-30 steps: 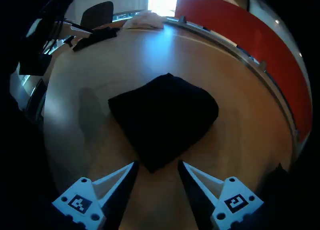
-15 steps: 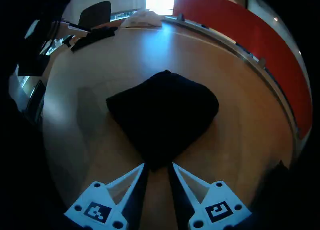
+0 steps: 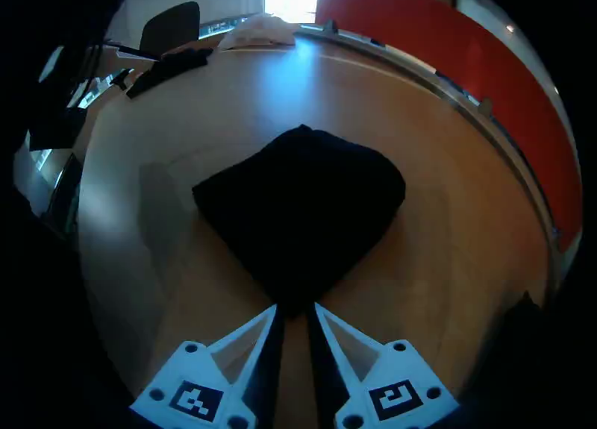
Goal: Fold towel
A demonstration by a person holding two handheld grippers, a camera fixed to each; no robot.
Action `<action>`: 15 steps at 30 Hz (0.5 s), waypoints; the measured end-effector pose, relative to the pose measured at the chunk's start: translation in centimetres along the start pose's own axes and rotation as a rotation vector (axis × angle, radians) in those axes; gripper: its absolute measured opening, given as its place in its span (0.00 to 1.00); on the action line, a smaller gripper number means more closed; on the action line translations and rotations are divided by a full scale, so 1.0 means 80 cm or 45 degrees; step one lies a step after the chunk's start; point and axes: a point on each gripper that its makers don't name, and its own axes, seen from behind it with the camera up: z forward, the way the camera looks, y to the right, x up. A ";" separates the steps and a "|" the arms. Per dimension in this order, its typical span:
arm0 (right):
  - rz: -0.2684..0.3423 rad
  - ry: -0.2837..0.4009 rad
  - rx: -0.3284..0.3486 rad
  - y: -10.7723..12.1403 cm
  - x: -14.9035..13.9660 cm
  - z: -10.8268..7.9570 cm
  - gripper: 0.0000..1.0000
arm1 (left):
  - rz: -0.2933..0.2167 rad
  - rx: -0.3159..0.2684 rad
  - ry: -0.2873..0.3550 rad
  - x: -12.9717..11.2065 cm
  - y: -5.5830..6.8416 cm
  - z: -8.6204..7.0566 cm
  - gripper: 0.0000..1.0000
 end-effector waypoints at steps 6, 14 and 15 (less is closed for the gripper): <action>0.005 0.000 0.001 -0.001 -0.001 -0.002 0.09 | -0.004 0.001 0.002 -0.002 0.001 -0.002 1.00; 0.001 0.024 -0.019 0.003 0.003 -0.005 0.05 | -0.004 0.000 0.003 -0.002 0.001 -0.003 1.00; 0.000 0.028 -0.023 0.004 0.004 -0.006 0.05 | -0.003 0.000 0.003 -0.002 0.001 -0.002 1.00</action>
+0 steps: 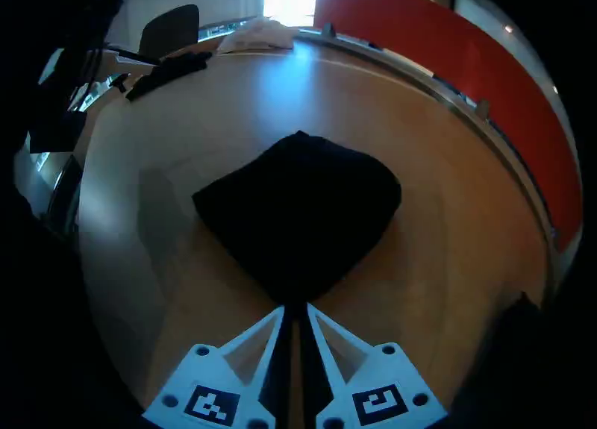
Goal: Fold towel
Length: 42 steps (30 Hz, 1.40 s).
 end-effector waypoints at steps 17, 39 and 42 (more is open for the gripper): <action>-0.046 0.214 -0.056 0.023 0.102 -0.063 0.05 | -0.006 -0.008 0.026 0.011 0.001 -0.002 1.00; -0.051 0.436 -0.179 0.071 0.206 -0.161 0.05 | -0.011 -0.017 0.066 0.023 -0.003 -0.008 1.00; -0.039 0.441 -0.202 0.080 0.204 -0.168 0.05 | -0.007 -0.021 0.070 0.025 -0.001 -0.008 1.00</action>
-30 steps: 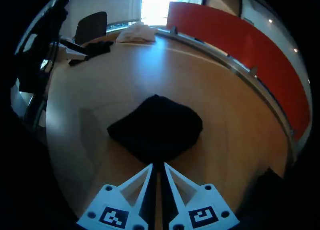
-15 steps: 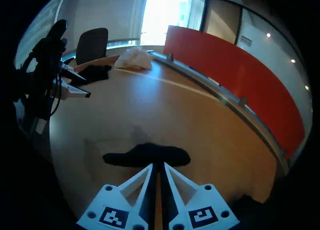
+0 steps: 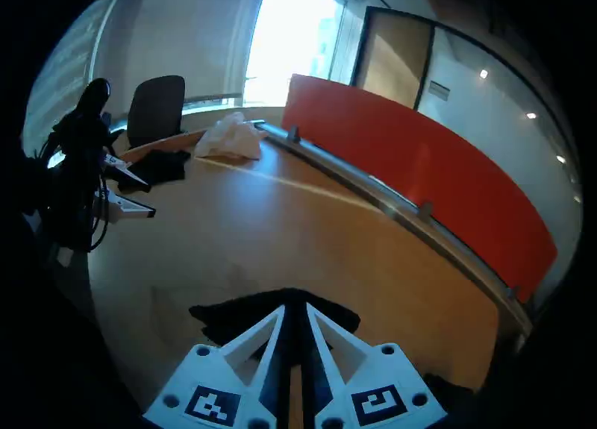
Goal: Fold towel
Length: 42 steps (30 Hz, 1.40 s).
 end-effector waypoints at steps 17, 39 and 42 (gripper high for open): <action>0.054 0.009 -0.100 0.066 0.000 -0.025 0.05 | 0.009 -0.013 0.008 0.003 0.005 0.000 1.00; 0.142 -0.033 -0.255 0.198 -0.042 -0.057 0.05 | 0.028 -0.006 -0.006 0.007 0.008 0.005 1.00; 0.150 -0.046 -0.275 0.216 -0.051 -0.059 0.05 | 0.030 -0.007 -0.008 0.007 0.010 0.006 1.00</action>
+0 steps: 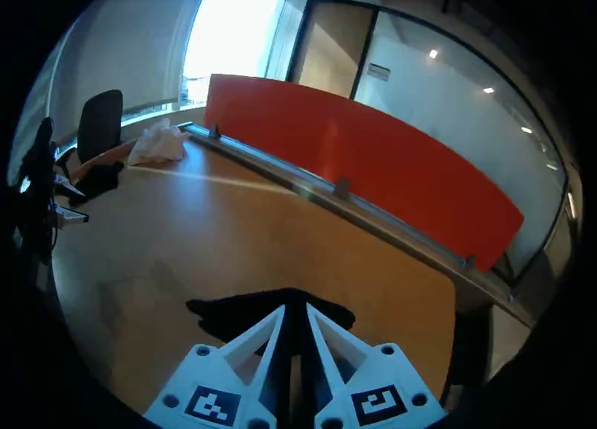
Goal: Fold towel
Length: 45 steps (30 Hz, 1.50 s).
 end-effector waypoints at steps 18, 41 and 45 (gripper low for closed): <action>0.024 -0.048 -0.115 0.105 -0.016 0.008 0.05 | 0.012 0.002 -0.010 0.008 0.010 0.009 1.00; 0.068 -0.100 -0.177 0.153 -0.040 -0.003 0.05 | 0.031 -0.012 -0.015 0.016 0.021 0.015 1.00; 0.070 -0.109 -0.184 0.149 -0.047 -0.015 0.05 | 0.036 -0.018 -0.013 0.017 0.023 0.015 1.00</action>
